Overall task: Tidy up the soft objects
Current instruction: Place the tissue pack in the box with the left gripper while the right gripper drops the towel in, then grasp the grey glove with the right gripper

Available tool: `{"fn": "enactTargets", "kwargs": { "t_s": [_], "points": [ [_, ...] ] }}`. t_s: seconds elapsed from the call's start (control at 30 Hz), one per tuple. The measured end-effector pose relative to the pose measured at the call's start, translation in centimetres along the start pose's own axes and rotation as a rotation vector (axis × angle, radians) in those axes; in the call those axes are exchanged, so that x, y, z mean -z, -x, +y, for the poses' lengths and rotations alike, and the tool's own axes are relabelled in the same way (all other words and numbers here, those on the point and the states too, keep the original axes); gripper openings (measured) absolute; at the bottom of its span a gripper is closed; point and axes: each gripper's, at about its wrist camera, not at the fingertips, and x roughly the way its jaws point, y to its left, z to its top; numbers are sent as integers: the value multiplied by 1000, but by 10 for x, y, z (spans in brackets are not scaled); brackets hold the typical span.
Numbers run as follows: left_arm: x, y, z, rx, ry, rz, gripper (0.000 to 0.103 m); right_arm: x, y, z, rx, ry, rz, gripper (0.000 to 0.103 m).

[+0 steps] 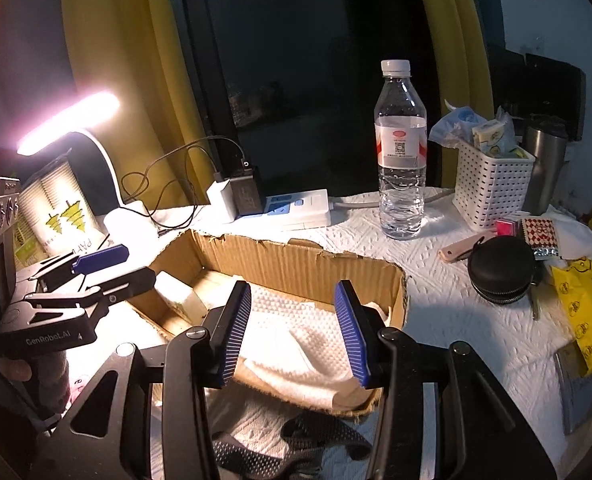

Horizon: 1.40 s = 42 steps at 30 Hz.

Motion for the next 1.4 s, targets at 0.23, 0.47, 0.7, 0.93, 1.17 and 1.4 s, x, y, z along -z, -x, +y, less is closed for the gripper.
{"fn": "enactTargets", "kwargs": {
  "t_s": [0.23, 0.47, 0.7, 0.93, 1.17, 1.4],
  "points": [
    [6, 20, -9, 13, -8, -17, 71, 9, 20, 6, 9, 0, -12, 46],
    [22, 31, -19, 29, -15, -11, 71, 24, 36, 11, 17, 0, -13, 46],
    [43, 30, -28, 48, -13, 19, 71, 45, 46, 12, 37, -8, 12, 46],
    [59, 21, -39, 60, -42, 66, 71, 65, 51, 6, 54, -43, 35, 46],
    [68, 6, -49, 71, -75, 109, 79, 85, 37, -3, 57, -80, 102, 46],
    [78, -26, -51, 17, -79, 209, 82, 95, 14, -14, 40, -92, 169, 46]
  ]
}}
